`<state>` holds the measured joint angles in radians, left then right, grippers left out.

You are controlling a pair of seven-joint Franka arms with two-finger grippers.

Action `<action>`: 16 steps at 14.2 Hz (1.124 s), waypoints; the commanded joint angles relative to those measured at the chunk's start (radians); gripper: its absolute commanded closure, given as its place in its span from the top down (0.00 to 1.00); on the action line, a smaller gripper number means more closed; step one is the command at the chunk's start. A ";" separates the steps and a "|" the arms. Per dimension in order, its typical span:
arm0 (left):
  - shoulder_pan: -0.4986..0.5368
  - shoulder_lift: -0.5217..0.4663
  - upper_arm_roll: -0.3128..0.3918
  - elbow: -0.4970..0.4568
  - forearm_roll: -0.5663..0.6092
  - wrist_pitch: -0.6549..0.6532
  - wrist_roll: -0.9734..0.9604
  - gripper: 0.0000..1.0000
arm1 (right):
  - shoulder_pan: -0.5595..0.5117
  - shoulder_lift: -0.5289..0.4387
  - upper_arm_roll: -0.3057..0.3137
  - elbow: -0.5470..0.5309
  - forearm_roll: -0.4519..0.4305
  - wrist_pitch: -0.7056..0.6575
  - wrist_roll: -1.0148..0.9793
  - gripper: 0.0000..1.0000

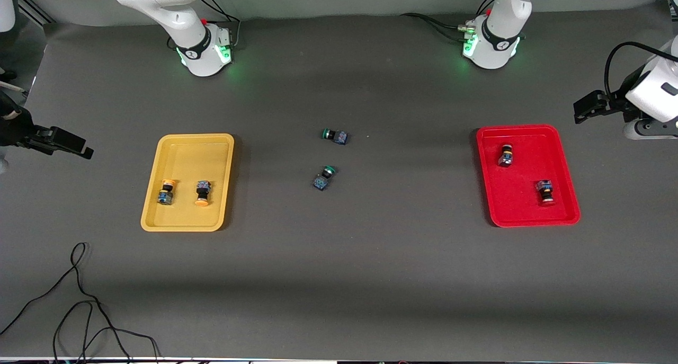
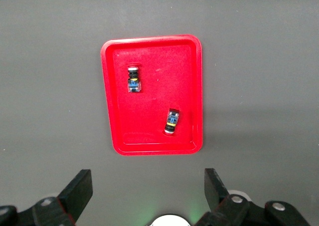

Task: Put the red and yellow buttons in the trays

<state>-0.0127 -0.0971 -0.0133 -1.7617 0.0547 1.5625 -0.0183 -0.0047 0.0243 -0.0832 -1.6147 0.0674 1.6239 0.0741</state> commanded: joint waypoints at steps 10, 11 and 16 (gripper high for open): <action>0.013 -0.029 -0.017 -0.002 -0.001 -0.067 -0.005 1.00 | -0.015 -0.020 0.022 -0.005 -0.058 -0.070 -0.079 1.00; 0.013 -0.030 -0.017 -0.002 -0.001 -0.076 -0.005 1.00 | -0.015 -0.020 0.020 -0.005 -0.058 -0.070 -0.079 1.00; 0.010 -0.030 -0.028 0.011 -0.004 -0.099 -0.008 1.00 | -0.017 -0.020 0.020 -0.007 -0.061 -0.070 -0.143 1.00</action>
<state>-0.0093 -0.1077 -0.0243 -1.7553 0.0547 1.4863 -0.0183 -0.0130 0.0241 -0.0724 -1.6114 0.0295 1.5653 -0.0375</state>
